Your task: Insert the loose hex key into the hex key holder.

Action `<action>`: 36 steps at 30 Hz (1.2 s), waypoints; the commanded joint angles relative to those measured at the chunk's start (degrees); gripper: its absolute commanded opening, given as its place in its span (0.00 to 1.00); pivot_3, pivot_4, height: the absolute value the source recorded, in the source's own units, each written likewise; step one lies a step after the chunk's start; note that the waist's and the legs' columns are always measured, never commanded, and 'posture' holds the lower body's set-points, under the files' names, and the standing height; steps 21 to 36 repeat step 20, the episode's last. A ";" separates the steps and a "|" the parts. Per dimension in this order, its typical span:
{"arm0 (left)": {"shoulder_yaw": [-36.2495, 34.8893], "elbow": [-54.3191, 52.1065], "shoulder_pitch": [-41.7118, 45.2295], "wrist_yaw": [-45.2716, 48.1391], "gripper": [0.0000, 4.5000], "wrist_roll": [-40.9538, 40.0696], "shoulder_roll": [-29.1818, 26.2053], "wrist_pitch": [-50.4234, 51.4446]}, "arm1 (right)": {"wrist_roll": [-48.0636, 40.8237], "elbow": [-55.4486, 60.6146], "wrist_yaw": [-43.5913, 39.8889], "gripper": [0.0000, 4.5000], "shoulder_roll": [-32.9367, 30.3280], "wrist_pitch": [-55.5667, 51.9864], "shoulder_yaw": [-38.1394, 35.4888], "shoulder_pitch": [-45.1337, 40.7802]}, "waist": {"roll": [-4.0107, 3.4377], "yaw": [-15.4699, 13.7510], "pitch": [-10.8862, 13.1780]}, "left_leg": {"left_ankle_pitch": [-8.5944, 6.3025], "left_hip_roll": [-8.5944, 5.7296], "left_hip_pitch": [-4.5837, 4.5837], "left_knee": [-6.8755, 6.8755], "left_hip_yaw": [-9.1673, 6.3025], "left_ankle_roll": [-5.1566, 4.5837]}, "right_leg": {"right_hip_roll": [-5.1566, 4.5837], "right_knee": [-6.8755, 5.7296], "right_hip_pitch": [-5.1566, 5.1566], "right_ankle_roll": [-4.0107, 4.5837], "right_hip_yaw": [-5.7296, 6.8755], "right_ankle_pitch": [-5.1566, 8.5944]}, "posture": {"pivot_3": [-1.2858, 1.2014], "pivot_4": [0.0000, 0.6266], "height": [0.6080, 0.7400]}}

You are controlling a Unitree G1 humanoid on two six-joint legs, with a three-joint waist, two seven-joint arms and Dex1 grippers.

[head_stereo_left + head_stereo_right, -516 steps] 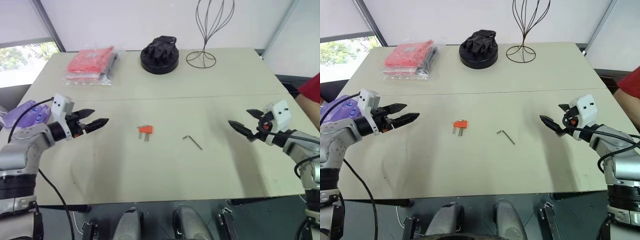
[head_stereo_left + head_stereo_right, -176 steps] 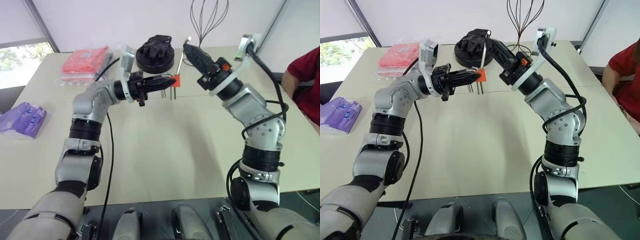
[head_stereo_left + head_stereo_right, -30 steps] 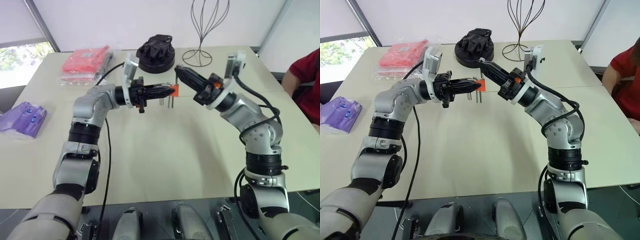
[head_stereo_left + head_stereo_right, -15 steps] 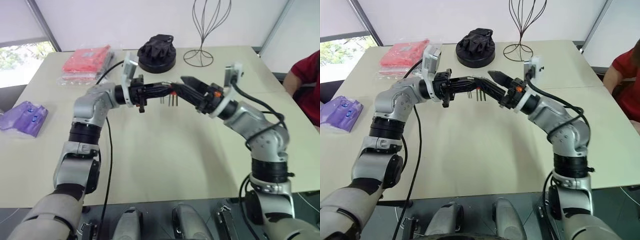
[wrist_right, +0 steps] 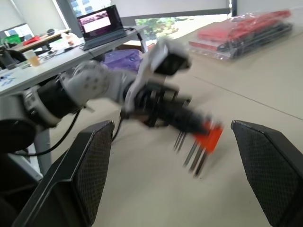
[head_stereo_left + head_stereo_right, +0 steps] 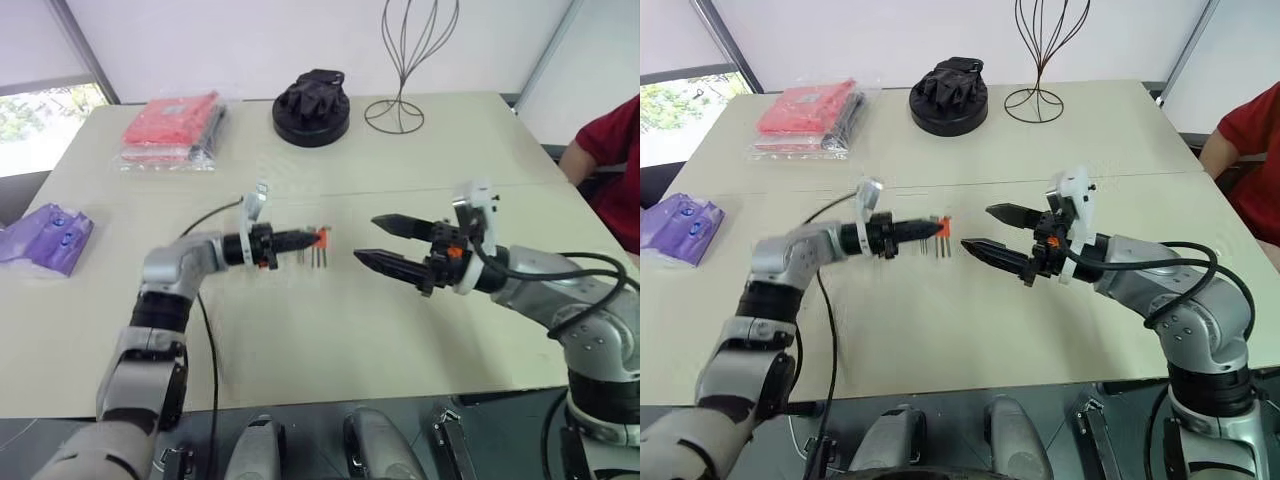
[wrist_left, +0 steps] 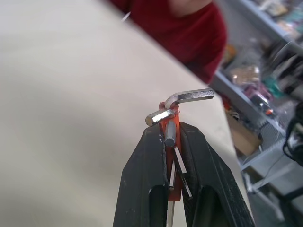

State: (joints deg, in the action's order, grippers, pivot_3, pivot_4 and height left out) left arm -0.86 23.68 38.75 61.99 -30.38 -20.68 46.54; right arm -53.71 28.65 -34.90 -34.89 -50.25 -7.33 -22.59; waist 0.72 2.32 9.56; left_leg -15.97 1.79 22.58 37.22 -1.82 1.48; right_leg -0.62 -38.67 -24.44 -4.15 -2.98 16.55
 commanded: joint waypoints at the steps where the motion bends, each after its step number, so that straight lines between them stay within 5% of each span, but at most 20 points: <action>1: -1.82 -1.45 -0.37 -6.64 0.00 -0.02 0.67 3.97 | 0.97 0.39 1.06 0.91 1.95 2.28 0.76 -1.19 | 0.01 -0.24 0.00 | 0.00 0.00 0.01 0.02 0.00 0.00 | 0.00 0.00 0.00 0.00 0.00 0.00 | 0.52 0.24 1.00; 2: -1.69 -1.61 -0.89 -8.18 0.00 0.43 0.70 4.55 | 1.23 0.26 1.21 0.91 2.39 2.49 0.94 -1.22 | 0.01 -0.33 0.00 | 0.00 0.00 0.02 0.03 -0.01 0.00 | -0.02 0.00 0.00 0.00 0.01 0.00 | 0.52 0.24 1.00; 11: 1.68 -5.37 -4.40 -14.19 0.97 6.14 -1.88 1.46 | 1.91 -0.84 1.62 0.92 3.64 3.71 1.10 -1.41 | -0.01 -0.66 -0.04 | 0.01 -0.01 -0.17 0.03 0.00 0.01 | -0.04 0.03 0.20 0.00 0.01 0.00 | 0.52 0.24 1.00; 20: 0.06 -16.56 -12.49 -20.82 0.99 13.87 -7.87 -17.54 | 3.77 0.22 2.58 0.92 2.39 4.64 0.09 2.59 | -0.02 0.27 -0.05 | 0.00 0.10 -0.26 -0.07 -0.01 0.01 | -0.03 0.03 0.21 0.01 -0.07 0.00 | 0.52 0.24 1.00; 36: 0.06 -16.56 -12.49 -20.82 0.99 13.87 -7.87 -17.54 | 3.77 0.22 2.58 0.92 2.39 4.64 0.09 2.59 | -0.02 0.27 -0.05 | 0.00 0.10 -0.26 -0.07 -0.01 0.01 | -0.03 0.03 0.21 0.01 -0.07 0.00 | 0.52 0.24 1.00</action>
